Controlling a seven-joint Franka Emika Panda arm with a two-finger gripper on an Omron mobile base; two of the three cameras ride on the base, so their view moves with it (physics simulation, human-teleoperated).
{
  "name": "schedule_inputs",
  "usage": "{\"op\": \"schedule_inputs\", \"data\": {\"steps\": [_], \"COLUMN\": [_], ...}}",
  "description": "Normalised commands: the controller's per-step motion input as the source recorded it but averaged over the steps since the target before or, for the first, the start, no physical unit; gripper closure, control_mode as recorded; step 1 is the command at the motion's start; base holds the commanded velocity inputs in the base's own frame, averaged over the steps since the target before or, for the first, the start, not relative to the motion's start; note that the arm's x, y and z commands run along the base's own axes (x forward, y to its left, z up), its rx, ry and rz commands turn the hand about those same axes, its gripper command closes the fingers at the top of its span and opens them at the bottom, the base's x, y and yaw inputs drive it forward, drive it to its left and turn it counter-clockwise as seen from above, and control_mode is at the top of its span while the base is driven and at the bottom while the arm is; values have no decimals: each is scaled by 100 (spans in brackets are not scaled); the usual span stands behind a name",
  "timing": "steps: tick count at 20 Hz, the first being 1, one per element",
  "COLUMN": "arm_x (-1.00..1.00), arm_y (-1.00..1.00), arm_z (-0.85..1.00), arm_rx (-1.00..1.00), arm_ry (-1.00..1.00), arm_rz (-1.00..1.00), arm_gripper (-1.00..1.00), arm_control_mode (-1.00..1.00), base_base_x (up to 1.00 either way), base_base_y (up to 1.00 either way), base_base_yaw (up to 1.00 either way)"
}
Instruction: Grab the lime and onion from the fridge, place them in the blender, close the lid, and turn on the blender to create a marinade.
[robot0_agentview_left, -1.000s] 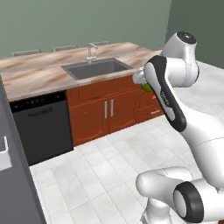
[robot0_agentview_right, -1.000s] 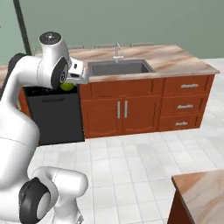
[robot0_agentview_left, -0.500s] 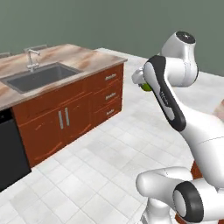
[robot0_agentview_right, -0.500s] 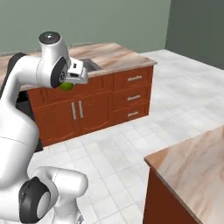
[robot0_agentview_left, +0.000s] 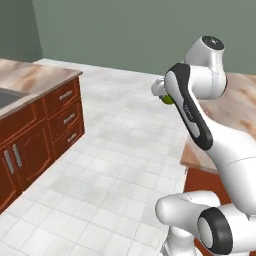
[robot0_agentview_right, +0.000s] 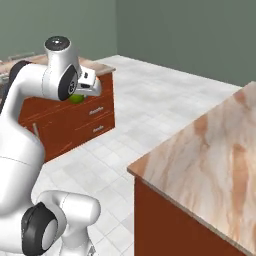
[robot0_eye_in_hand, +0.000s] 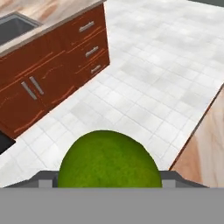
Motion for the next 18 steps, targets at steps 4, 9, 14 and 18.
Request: {"op": "schedule_inputs", "data": {"steps": [4, 9, 14, 18], "arm_x": [0, 0, 0, 0], "arm_y": [0, 0, 0, 0], "arm_z": [0, 0, 0, 0], "arm_rx": [0, 0, 0, 0], "arm_ry": [0, 0, 0, 0], "arm_rz": [0, 0, 0, 0], "arm_gripper": [100, 100, 100, 100], "arm_control_mode": [100, 100, 100, 100], "base_base_x": [20, 9, 0, 0], "base_base_y": [-45, -70, -97, -88], "base_base_yaw": [-46, -37, -44, -53]}}
